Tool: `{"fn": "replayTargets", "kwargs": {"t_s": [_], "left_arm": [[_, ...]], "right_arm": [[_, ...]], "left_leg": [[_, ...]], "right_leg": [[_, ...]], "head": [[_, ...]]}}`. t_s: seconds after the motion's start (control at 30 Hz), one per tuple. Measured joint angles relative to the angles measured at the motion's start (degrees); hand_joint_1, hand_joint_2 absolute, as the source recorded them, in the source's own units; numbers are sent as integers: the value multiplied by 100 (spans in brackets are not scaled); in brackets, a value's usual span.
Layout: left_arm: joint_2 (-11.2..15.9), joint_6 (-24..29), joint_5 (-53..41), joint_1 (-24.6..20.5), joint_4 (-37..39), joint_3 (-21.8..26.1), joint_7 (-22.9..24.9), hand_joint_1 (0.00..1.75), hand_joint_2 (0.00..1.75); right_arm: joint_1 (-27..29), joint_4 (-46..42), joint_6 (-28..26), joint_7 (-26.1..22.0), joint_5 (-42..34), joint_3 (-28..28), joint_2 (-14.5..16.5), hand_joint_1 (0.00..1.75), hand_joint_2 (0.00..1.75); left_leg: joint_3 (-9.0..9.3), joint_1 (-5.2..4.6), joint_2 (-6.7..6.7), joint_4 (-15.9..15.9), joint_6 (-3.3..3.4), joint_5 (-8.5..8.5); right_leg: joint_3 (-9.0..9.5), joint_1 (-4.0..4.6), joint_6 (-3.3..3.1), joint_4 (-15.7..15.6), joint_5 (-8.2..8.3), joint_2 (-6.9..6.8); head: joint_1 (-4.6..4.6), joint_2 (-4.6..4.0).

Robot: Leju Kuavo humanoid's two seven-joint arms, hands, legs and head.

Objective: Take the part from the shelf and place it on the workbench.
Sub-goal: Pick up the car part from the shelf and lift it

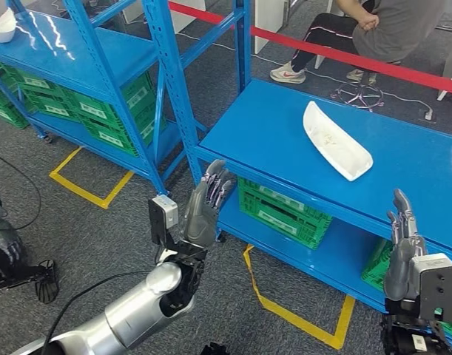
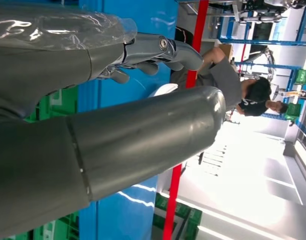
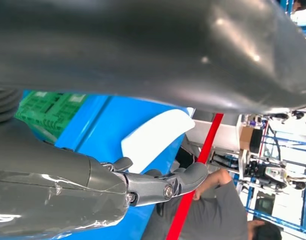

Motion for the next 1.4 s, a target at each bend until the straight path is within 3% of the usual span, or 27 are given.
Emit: {"fn": "replayTargets", "kwargs": {"t_s": [0.17, 0.2, 0.27, 0.3, 0.37, 0.43, 0.47, 0.5, 0.57, 0.6, 0.63, 0.73, 0.8, 0.83, 0.9, 0.93, 0.97, 1.0, 1.07, 1.1, 1.17, 1.2, 1.23, 1.3, 1.33, 1.37, 1.4], "left_arm": [[0, 0, 0, -1, 0, 0, 1, 0, 0], [1, 0, -1, -3, 0, 0, 1, 0, 0], [-2, -5, -12, -21, -18, -1, 0, 0, 0], [-6, -9, -21, -27, -28, -1, -1, 0, 0], [-15, -14, -39, -20, -39, -3, 0, 0, 0], [-17, -15, -42, -2, -39, -4, 2, 0, 0], [-18, -15, -42, 6, -39, -4, 2, 0, 0], [-19, -15, -42, 11, -39, -4, 2, 0, 0], [-22, -16, -42, 16, -37, -5, 4, 0, 0], [-24, -17, -42, 12, -38, -5, 6, 0, 0], [-27, -19, -43, 10, -40, -7, 6, 0, 0], [-29, -24, -45, -4, -51, -9, 2, 0, 0], [-24, -22, -42, -9, -52, -9, 3, 0, 0], [-19, -20, -39, -6, -51, -9, 3, 0, 0], [-6, -13, -35, -1, -50, -10, 6, 0, 0], [0, -7, -35, 6, -50, -11, 6, 0, 0], [4, -1, -35, 15, -50, -11, 7, 0, 0], [9, 4, -35, 23, -50, -11, 7, 0, 0], [19, 19, -36, 32, -50, -11, 6, 0, 0], [22, 27, -36, 32, -51, -11, 6, 0, 0], [27, 41, -38, 32, -56, -13, 6, 0, 0], [27, 44, -39, 33, -60, -13, 6, 0, 0], [27, 46, -39, 33, -63, -13, 6, 0, 0], [28, 51, -39, 33, -66, -13, 6, 0, 0], [28, 55, -39, 33, -67, -13, 7, 0, 0], [28, 58, -39, 34, -68, -13, 8, 0, 0], [29, 64, -39, 37, -69, -13, 8, 0, 0]], "right_arm": [[0, 0, 0, 0, 0, 0, 0, 0, 0], [2, 1, 7, -2, 2, 0, 1, 0, 0], [10, -2, 31, -9, 20, -4, 4, 0, 0], [14, -4, 39, -10, 33, -7, 6, 0, 0], [31, -7, 37, -5, 52, -13, 8, 0, 0], [53, -7, 32, 1, 52, -18, 8, 0, 0], [55, -7, 31, 2, 52, -22, 8, 0, 0], [55, -7, 31, 2, 52, -25, 7, 0, 0], [56, 1, 32, 2, 52, -23, 8, 0, 0], [62, 5, 32, 5, 52, -23, 8, 0, 0], [67, 7, 32, 7, 51, -24, 9, 0, 0], [51, 2, 33, 6, 54, -34, 9, 0, 0], [35, 2, 40, 4, 57, -45, 9, 0, 0], [34, 3, 45, 5, 57, -49, 9, 0, 0], [31, 6, 54, 11, 57, -50, 9, 0, 0], [31, 8, 52, 21, 57, -51, 9, 0, 0], [30, 9, 46, 35, 57, -52, 9, 0, 0], [29, 9, 38, 49, 57, -54, 9, 0, 0], [23, 11, 19, 69, 57, -54, 9, 0, 0], [18, 13, 13, 74, 57, -54, 9, 0, 0], [10, 15, 4, 86, 55, -58, 9, 0, 0], [8, 15, 1, 90, 54, -62, 9, 0, 0], [8, 15, -3, 96, 52, -67, 9, 0, 0], [10, 15, -10, 122, 48, -79, 9, 0, 87], [10, 15, -11, 139, 42, -85, 9, 0, 131], [11, 15, -10, 162, 31, -92, 10, 0, 175], [9, 15, -10, 186, 19, -100, 10, 0, 175]], "left_leg": [[17, -9, 0, -72, 15, 63], [152, -56, 4, -430, 89, 279], [712, -153, 19, -1426, 278, 552], [1057, -182, 24, -1930, 353, 645], [1466, -114, 15, -2142, 314, 430], [1684, -56, -4, -2142, 261, 257], [1807, -23, -14, -2141, 228, 164], [1932, 9, -21, -2138, 189, 64], [2124, 40, -33, -2097, 106, -143], [2171, 36, -37, -2082, 60, -238], [2206, 33, -39, -2069, 12, -299], [2133, 57, -28, -1828, -107, -238], [1747, 75, -14, -1200, -147, -170], [1476, 77, -8, -838, -160, -244], [968, 75, -6, -374, -162, -637], [796, 75, -6, -339, -153, -787], [708, 73, -5, -458, -134, -786], [703, 66, -5, -723, -103, -587], [821, 25, 2, -1415, -16, 115], [874, -2, 1, -1653, 22, 336], [911, -45, -9, -1786, 62, 468], [927, -39, -14, -1806, 17, 514], [946, -31, -18, -1819, -56, 570], [976, -16, -24, -1840, -131, 621], [985, -22, -27, -1838, -109, 598], [986, -29, -31, -1835, -63, 596], [986, -31, -35, -1833, -53, 592]], "right_leg": [[15, 4, -3, 0, -12, 1], [48, 3, -7, -15, -57, -2], [143, -17, 82, 119, -108, -25], [38, -32, 141, 421, -158, -33], [-523, -65, 253, 1292, -383, -33], [-950, -106, 337, 1530, -725, -38], [-1043, -132, 387, 1388, -750, -42], [-1067, -162, 432, 1101, -579, -48], [-1061, -222, 485, 375, 272, -84], [-1040, -226, 460, 141, 642, -100], [-1033, -227, 406, 18, 874, -107], [-931, -204, 216, 14, 858, -86], [-822, -198, 143, -21, 800, -74], [-769, -189, 120, -41, 761, -70], [-654, -165, 94, -65, 667, -58], [-585, -152, 90, -70, 611, -50], [-509, -137, 87, -71, 554, -42], [-427, -124, 85, -73, 497, -36], [-292, -106, 96, -87, 400, -24], [-249, -102, 116, -92, 360, -11], [-196, -102, 181, -103, 299, 13], [-206, -94, 165, -97, 248, 13], [-209, -86, 92, -91, 211, 9], [-215, -70, -40, -80, 168, 2], [-200, -75, -36, -95, 185, 2], [-185, -80, 21, -115, 198, 2], [-171, -84, 70, -136, 203, 1]], "head": [[1, 0], [5, 0], [10, 0], [9, 0], [3, 0], [4, 0], [5, 0], [6, 0], [48, 0], [55, 0], [57, 0], [-1, 0], [-45, 0], [-74, 0], [-123, 0], [-143, 0], [-156, 0], [-170, 0], [-181, 0], [-190, 0], [-207, 0], [-221, 0], [-217, 0], [-196, 0], [-188, 0], [-187, 0], [-185, 0]]}}
